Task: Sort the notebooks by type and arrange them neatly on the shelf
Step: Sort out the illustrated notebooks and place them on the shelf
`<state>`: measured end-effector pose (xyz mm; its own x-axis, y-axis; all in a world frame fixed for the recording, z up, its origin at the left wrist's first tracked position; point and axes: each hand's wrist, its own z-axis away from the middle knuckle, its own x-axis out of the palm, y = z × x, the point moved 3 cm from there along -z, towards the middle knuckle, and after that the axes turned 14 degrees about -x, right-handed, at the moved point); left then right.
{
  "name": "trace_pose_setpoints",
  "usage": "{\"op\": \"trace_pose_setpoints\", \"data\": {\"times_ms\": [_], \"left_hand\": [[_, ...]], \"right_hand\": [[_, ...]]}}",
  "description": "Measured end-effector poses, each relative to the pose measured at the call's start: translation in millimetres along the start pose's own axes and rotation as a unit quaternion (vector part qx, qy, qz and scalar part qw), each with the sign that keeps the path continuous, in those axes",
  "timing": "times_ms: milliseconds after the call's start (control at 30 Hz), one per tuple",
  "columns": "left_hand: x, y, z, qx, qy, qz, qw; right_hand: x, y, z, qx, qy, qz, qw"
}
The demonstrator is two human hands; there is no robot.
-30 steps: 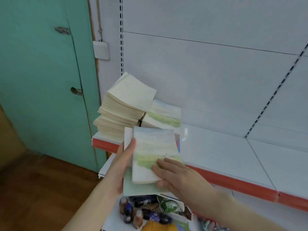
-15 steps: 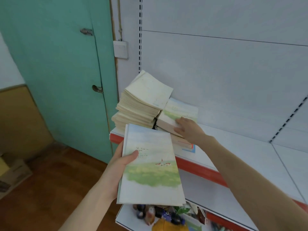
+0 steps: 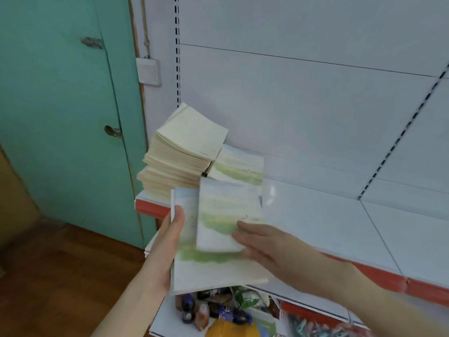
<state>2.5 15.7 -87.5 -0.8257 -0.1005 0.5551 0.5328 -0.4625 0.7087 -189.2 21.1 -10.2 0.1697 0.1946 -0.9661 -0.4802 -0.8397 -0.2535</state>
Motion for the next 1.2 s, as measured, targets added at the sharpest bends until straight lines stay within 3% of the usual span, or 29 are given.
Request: {"op": "trace_pose_setpoints", "data": {"times_ms": [67,133,200,300,433,633,900,1067,1200], "left_hand": [[5.5,-0.9,-3.4,0.010,-0.029,0.010,0.999],[5.2,-0.5,-4.1,0.034,-0.011,-0.005,0.999],[0.1,0.6,-1.2,0.046,0.015,-0.026,0.998],[-9.3,4.5,6.7,0.055,0.039,-0.032,0.997],[-24.4,12.8,17.4,0.081,0.068,-0.027,0.994],[-38.6,17.3,27.6,0.072,0.063,-0.004,0.995],[-28.0,11.8,15.2,0.049,0.026,-0.012,0.998],[-7.5,-1.5,5.5,0.039,0.002,-0.016,0.999],[17.7,-20.6,-0.8,0.021,-0.024,-0.052,0.998]], "right_hand": [[5.6,-19.0,6.5,-0.030,-0.063,0.006,0.998],[0.0,-16.9,2.3,-0.025,-0.073,-0.066,0.995],[-9.9,2.3,-13.2,0.017,-0.026,-0.134,0.991],[-20.3,64.7,-51.2,0.119,0.117,-0.092,0.982],[-4.8,129.8,-95.1,0.196,0.056,0.004,0.979],[-2.7,140.5,-100.7,0.187,0.103,-0.054,0.976],[-7.5,68.0,-47.3,0.159,0.170,-0.094,0.968],[21.2,-8.4,3.0,0.079,0.100,-0.054,0.990],[33.0,-26.6,40.8,0.102,0.111,-0.070,0.986]]}}
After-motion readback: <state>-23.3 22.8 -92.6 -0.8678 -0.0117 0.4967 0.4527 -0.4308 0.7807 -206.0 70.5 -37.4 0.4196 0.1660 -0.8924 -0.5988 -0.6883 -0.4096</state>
